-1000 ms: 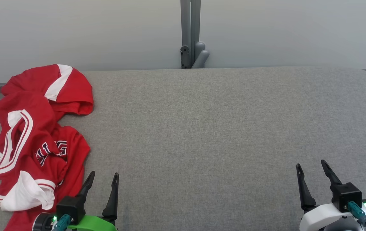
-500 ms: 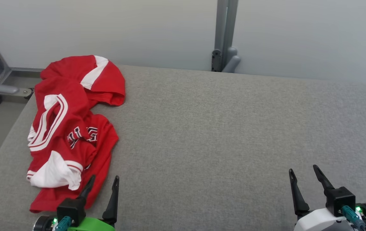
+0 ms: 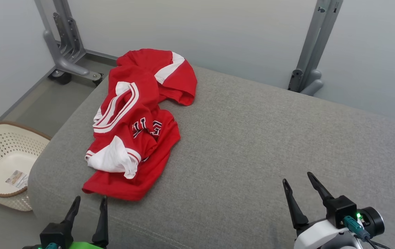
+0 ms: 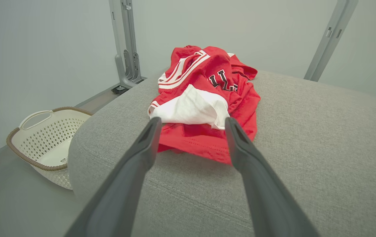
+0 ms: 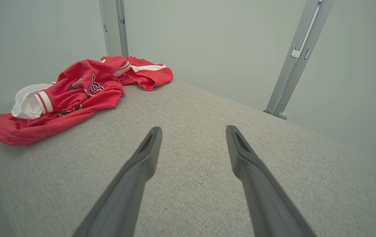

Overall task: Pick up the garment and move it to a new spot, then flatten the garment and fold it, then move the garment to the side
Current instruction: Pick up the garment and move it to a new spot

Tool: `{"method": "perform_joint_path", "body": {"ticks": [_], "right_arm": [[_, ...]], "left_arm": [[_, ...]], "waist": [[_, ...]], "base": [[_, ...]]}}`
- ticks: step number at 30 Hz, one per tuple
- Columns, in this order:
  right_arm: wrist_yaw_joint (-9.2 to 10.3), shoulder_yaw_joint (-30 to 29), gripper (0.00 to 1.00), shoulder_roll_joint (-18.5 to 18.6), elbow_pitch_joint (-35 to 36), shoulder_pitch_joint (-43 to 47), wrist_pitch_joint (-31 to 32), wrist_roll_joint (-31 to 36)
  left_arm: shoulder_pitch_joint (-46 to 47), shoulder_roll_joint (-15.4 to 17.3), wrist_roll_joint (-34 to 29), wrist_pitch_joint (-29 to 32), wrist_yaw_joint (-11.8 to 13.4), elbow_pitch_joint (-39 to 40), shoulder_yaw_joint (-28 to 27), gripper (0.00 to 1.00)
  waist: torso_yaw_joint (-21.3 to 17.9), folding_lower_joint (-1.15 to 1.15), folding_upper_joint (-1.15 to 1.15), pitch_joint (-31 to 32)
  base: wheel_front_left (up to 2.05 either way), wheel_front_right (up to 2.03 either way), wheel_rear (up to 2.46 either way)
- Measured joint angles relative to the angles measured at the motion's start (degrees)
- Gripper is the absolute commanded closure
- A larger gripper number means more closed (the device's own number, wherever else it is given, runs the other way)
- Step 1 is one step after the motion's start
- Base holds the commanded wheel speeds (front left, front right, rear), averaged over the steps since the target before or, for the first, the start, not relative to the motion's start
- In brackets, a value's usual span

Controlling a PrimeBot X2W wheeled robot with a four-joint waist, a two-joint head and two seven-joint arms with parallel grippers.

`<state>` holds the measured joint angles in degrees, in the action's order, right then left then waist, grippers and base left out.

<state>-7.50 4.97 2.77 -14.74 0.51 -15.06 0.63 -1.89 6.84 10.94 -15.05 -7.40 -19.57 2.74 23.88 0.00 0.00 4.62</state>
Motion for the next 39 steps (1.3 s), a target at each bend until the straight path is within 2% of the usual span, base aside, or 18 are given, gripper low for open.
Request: {"method": "perform_joint_path", "body": {"ticks": [5,10,12,14,25,30,36,37,38,39], "right_arm": [[0.00,0.7,0.00,0.0,0.3,-0.3,0.0,-0.3],[0.00,0.3,0.00,0.0,1.6,0.4,0.0,-0.1],[0.00,0.0,0.00,0.0,2.1,0.9,0.0,0.2],[0.00,0.7,0.00,0.0,2.8,0.6,0.0,1.7],[-0.01,2.8,0.00,2.2,3.2,-4.4,0.0,3.1],[-0.01,2.9,0.00,2.5,3.1,-6.5,0.0,3.4],[-0.01,3.4,0.00,2.1,2.7,-8.4,0.0,3.5],[-0.01,3.3,0.00,2.0,2.6,-8.7,0.0,3.5],[-0.01,3.3,0.00,1.9,2.5,-8.9,0.0,3.5],[-0.01,3.3,0.00,1.8,2.4,-8.9,0.0,3.5]], "left_arm": [[-0.5,-0.9,-0.5,0.0,0.0,0.1,-0.7,0.00],[1.7,-2.1,1.0,0.0,0.0,-4.3,-0.5,0.00],[4.6,-2.3,2.1,0.0,0.0,-7.1,-0.3,0.00],[10.2,-2.4,3.5,0.3,0.0,-13.1,0.3,0.00],[32.3,-2.5,11.0,8.3,0.0,-30.9,2.5,0.00],[38.5,-2.0,13.0,11.8,0.0,-37.9,3.7,0.00],[41.3,-0.5,13.1,13.3,0.3,-45.1,4.1,0.00],[41.7,-0.4,13.1,13.3,0.3,-46.0,4.3,0.32],[42.0,-0.4,13.1,13.3,0.3,-46.9,4.4,0.97],[42.2,-0.4,13.1,13.3,0.3,-47.7,4.6,1.00]], "waist": [[1.8,0.00,0.00,-0.3],[2.1,0.00,0.00,-0.9],[2.3,0.00,0.00,-1.4],[2.7,0.00,0.00,-2.6],[0.8,0.00,0.00,-10.9],[-0.7,0.00,0.00,-15.1],[-2.6,0.00,0.00,-18.4],[-3.0,0.01,0.00,-18.8],[-3.5,0.00,0.00,-19.2],[-3.9,0.01,0.00,-19.5]], "base": [[0.00,0.00,0.00],[0.00,0.00,0.00],[0.00,0.00,0.00],[0.00,0.00,0.00],[0.00,0.00,0.00],[0.00,0.00,0.00],[0.00,0.00,0.00],[0.00,0.00,0.00],[0.00,0.00,0.00],[0.00,0.00,0.00]]}}
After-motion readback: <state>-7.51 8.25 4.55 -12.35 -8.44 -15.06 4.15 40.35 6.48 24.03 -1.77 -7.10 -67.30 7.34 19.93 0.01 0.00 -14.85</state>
